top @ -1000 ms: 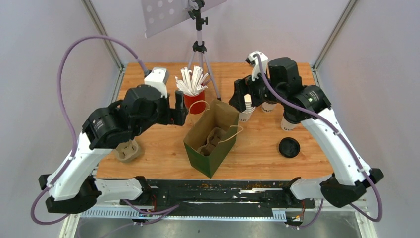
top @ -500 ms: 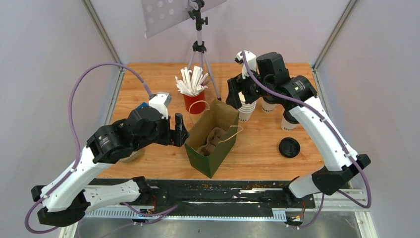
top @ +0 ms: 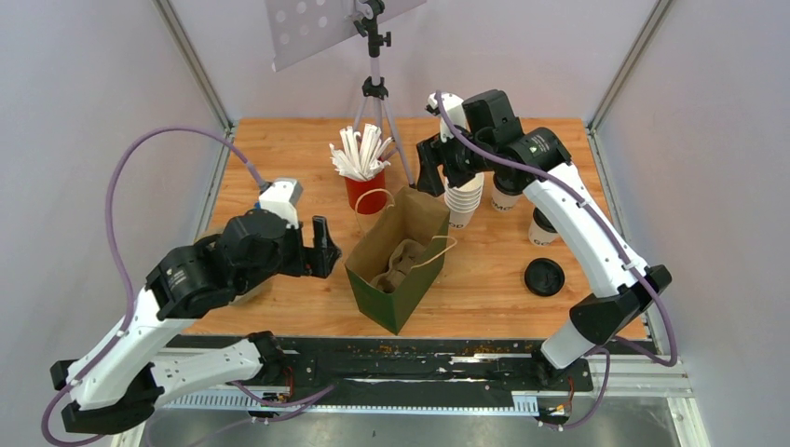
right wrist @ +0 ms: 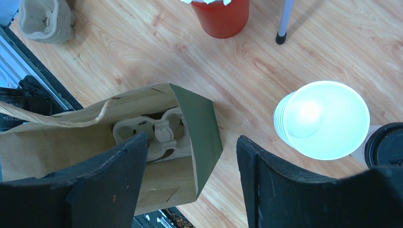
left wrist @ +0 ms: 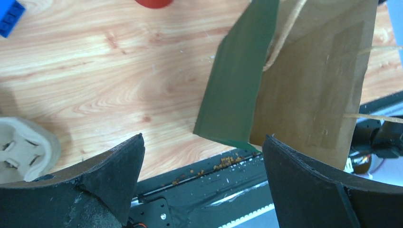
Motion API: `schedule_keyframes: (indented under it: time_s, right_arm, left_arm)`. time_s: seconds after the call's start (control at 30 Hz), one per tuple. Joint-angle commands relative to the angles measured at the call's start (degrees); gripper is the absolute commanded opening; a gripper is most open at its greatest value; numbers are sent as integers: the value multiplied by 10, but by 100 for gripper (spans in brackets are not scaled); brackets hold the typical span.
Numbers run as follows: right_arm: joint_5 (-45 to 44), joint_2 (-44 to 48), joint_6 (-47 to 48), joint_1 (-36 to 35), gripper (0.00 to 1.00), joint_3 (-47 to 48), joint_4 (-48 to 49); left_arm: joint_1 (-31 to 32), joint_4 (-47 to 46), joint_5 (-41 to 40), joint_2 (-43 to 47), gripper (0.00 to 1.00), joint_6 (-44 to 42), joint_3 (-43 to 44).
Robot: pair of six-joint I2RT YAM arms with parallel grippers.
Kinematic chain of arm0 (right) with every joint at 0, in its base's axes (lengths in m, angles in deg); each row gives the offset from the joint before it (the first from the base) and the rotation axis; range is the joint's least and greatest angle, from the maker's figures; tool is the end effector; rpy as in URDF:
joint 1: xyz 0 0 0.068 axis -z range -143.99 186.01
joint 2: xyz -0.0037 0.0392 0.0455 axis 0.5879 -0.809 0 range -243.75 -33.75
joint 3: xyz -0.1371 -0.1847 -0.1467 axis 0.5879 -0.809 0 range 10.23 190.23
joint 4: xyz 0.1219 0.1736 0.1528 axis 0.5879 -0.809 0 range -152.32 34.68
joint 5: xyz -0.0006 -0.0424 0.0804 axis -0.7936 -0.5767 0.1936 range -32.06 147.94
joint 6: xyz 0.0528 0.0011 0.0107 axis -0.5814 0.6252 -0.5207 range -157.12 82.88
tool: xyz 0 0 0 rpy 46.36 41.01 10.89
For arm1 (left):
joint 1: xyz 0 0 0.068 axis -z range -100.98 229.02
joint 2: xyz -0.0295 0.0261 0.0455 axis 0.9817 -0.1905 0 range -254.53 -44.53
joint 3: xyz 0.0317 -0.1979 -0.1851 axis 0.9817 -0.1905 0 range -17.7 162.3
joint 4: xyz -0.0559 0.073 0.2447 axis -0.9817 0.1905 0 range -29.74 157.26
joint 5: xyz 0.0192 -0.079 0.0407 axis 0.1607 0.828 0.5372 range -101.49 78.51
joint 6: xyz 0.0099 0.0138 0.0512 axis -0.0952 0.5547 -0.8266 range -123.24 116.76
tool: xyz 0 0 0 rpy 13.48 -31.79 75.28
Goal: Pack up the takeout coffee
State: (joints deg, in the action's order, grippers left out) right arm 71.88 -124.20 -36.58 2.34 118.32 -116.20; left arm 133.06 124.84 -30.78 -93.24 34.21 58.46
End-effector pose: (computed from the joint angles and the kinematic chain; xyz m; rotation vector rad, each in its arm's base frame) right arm 0.2586 0.1824 0.4346 -0.8150 2.2236 0.5686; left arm 0.0808 -0.0913 0.4131 0.1346 2.2229 -0.5271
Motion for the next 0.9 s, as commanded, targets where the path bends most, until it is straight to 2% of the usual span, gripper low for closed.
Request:
schedule_keyframes:
  time_s: [0.0,0.13,0.33,0.5,0.7,0.87]
  right_arm:
    - [7,-15,0,-2,68,57,-17]
    - [7,-27,15,-6,67,75,-41]
    - [19,-46,29,-11,65,91,-67]
    - [60,-49,41,-19,65,90,-90]
    - [28,-38,54,-29,64,27,-67]
    - [5,-37,56,-32,53,10,-15]
  left_arm:
    - [4,2,-82,45,100,25,0]
    - [4,-26,-84,97,100,43,-35]
    - [4,-80,-8,140,97,25,-82]
    - [4,-95,62,118,88,14,-100]
    - [3,-108,116,72,78,17,-112]
    - [4,-142,111,61,76,37,-122]
